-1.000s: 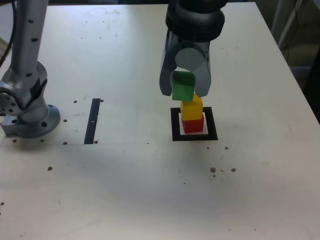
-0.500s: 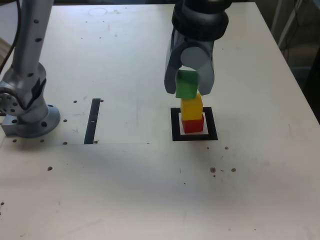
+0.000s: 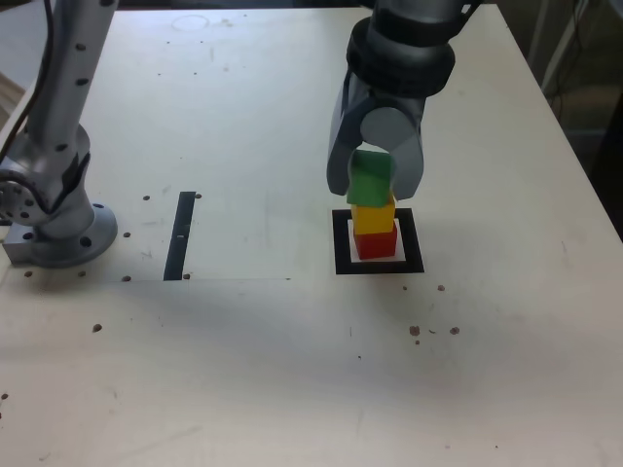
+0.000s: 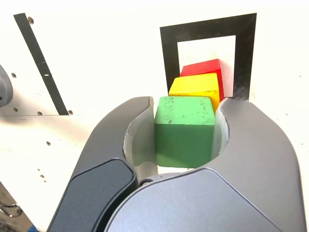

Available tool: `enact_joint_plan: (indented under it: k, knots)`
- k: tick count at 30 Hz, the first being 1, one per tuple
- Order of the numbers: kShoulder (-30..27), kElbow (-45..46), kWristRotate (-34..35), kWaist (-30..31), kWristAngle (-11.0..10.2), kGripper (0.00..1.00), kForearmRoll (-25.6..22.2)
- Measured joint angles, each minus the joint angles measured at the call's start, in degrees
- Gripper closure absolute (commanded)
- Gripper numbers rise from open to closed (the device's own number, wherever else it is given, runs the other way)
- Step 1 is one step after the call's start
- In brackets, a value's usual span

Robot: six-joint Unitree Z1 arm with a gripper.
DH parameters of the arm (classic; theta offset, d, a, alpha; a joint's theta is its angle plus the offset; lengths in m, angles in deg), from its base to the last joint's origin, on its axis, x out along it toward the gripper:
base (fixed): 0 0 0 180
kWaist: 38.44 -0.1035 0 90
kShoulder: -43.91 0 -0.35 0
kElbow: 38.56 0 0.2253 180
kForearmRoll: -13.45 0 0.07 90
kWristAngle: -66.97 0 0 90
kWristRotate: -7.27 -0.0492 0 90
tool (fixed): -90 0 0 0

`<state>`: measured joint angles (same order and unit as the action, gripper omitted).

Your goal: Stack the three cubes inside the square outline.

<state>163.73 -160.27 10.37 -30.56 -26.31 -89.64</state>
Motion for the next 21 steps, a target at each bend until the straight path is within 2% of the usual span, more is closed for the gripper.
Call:
enact_joint_plan:
  k: [4,7,21]
  knots:
    - [0.5,-0.4,-1.3,0.0,-0.2,0.1,0.6]
    - [0.5,-0.6,-1.7,0.0,-0.7,0.02,0.8]
    - [-1.9,0.3,-1.9,0.0,-3.7,0.01,-0.5]
